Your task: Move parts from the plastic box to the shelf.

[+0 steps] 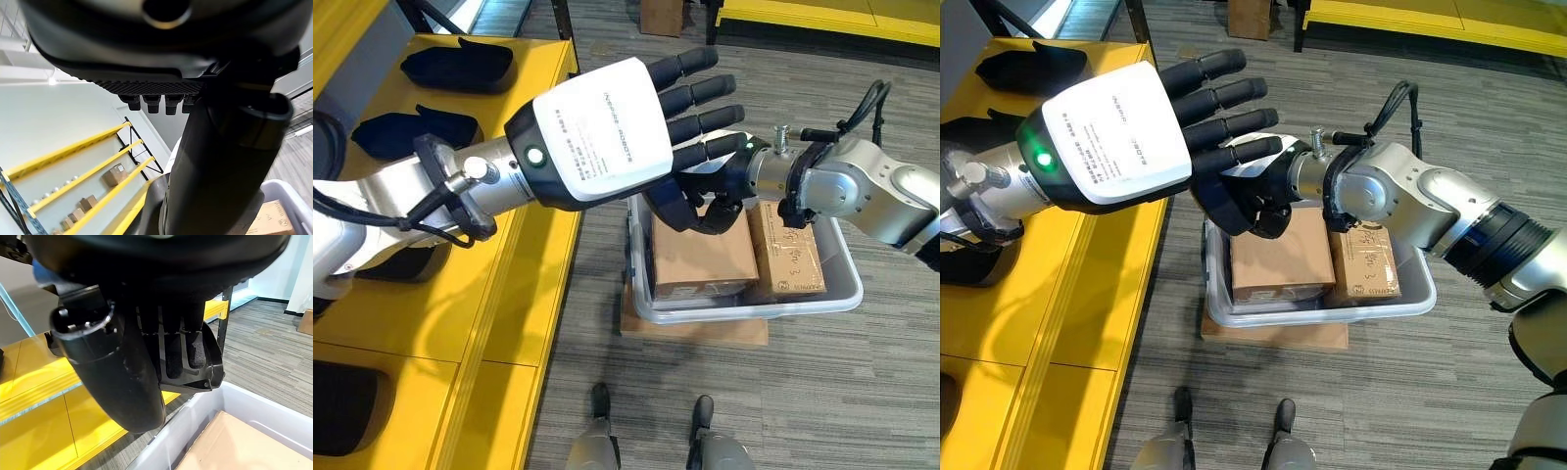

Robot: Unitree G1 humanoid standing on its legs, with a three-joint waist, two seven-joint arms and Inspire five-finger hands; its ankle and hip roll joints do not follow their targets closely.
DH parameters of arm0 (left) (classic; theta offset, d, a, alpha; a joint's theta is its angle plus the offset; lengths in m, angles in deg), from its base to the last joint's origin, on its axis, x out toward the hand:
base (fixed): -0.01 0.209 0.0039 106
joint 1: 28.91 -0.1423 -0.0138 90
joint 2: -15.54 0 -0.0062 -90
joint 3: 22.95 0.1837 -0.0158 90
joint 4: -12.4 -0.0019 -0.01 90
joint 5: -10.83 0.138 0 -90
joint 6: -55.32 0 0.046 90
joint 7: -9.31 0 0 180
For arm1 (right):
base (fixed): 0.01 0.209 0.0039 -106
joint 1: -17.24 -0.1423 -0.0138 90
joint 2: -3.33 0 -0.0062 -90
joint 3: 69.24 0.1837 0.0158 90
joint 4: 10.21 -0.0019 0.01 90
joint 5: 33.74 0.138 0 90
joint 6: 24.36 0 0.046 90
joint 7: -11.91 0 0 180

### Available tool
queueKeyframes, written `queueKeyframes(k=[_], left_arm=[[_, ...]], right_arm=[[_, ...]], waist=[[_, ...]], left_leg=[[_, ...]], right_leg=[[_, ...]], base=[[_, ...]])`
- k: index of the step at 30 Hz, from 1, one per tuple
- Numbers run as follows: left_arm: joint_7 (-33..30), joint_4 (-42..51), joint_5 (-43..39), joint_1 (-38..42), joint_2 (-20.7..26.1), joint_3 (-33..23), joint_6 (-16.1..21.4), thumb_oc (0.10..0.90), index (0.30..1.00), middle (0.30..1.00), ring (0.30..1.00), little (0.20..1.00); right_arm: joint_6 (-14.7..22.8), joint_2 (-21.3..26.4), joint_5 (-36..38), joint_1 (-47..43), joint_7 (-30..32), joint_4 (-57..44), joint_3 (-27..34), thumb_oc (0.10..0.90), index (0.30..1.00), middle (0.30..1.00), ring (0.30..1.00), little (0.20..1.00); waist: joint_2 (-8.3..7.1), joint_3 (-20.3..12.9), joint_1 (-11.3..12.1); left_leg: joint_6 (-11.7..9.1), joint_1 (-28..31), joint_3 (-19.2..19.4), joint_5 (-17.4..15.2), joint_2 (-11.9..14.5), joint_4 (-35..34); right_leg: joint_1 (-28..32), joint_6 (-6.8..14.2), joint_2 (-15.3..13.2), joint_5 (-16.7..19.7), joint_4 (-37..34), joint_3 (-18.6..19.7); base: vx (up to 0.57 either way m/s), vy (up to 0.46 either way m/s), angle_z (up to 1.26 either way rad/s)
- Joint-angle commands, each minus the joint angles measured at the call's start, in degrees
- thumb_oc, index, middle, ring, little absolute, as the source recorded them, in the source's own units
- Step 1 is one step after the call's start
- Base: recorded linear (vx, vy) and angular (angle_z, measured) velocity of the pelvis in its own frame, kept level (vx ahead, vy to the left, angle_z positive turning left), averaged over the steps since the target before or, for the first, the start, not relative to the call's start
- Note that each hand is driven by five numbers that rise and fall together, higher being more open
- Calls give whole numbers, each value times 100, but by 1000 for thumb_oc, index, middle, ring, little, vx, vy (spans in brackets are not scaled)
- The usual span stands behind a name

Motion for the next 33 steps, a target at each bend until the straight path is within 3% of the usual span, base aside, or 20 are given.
queueKeyframes(k=[1, 12, 25, 33], left_arm=[[-167, -294, -428, -275, -521, 71, -426, 900, 1000, 1000, 1000, 1000], [49, -556, -484, -290, -1043, 254, -461, 900, 1000, 1000, 1000, 1000], [242, -875, -658, -1310, -1435, -417, -587, 900, 1000, 1000, 1000, 1000], [388, -875, -633, -1724, -1355, -578, -558, 900, 1000, 1000, 1000, 1000]], right_arm=[[35, -663, 182, 25, 320, 238, 468, 400, 300, 300, 300, 300], [2, -917, 129, 28, 294, 343, 575, 400, 300, 300, 300, 300], [-49, -966, 24, 228, 304, 351, 887, 400, 300, 300, 300, 300], [-42, -969, 0, 318, 260, 347, 988, 400, 300, 300, 300, 300]], waist=[[-416, -1554, -10], [-426, -1547, -68], [-471, -1527, -63], [-456, -1530, -58]], left_leg=[[-303, 833, 14, -794, 175, -172], [-274, 872, 53, -810, 168, -172], [-260, 891, 94, -832, 188, -172], [-252, 897, 95, -845, 191, -172]], right_leg=[[450, 441, -157, -246, 73, 381], [434, 426, -143, -279, 95, 453], [431, 404, -134, -286, 75, 503], [426, 399, -120, -281, 64, 528]], base=[[0, 0, 0], [0, 0, 0], [2, 1, -2], [0, 0, 0]])
